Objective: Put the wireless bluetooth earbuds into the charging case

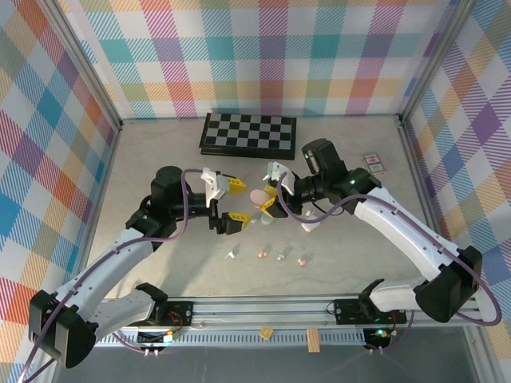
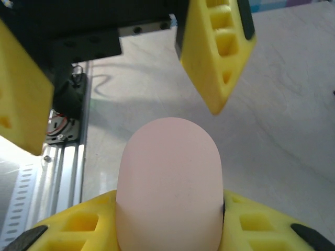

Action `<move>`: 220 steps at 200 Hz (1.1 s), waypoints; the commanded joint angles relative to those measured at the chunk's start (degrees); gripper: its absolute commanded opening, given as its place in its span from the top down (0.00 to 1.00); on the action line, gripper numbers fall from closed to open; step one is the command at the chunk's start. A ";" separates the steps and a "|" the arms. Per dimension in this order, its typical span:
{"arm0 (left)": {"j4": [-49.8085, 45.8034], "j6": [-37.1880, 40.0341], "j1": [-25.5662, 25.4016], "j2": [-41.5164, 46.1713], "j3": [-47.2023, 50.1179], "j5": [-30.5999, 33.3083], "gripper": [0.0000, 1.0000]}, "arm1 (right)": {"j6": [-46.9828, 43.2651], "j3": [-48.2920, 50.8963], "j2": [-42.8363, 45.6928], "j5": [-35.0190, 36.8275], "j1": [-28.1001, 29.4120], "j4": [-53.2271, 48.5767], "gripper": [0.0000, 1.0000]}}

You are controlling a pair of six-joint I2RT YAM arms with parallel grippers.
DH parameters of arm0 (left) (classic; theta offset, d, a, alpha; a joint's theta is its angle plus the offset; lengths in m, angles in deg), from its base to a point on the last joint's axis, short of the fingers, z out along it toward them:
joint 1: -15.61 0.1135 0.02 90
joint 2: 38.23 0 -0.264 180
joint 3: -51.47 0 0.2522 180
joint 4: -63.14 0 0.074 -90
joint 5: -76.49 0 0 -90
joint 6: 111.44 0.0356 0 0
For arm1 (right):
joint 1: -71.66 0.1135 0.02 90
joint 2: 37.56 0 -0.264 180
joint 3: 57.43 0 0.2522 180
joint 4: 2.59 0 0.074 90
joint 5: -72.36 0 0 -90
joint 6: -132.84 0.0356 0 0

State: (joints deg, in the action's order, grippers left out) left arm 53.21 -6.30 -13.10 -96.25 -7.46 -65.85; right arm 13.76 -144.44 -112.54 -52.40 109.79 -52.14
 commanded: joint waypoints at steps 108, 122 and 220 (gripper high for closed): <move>4.29 -0.59 -2.93 -1.30 -2.40 -3.15 0.42 | -1.92 -4.44 -0.40 -10.41 -0.48 -4.73 0.74; 4.43 -1.42 -3.06 -1.74 -2.56 -3.73 0.43 | -2.33 -4.35 -0.52 -10.33 -0.45 -4.98 0.74; 5.39 -2.64 -4.16 -3.75 -3.04 -5.21 0.63 | -3.49 -4.13 -1.05 -9.99 -0.47 -4.94 0.74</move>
State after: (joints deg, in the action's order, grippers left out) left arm 56.66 -9.25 -16.53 -99.86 -9.12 -68.56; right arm 11.86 -147.76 -113.26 -60.51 109.53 -57.17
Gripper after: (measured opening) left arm 0.402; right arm 0.376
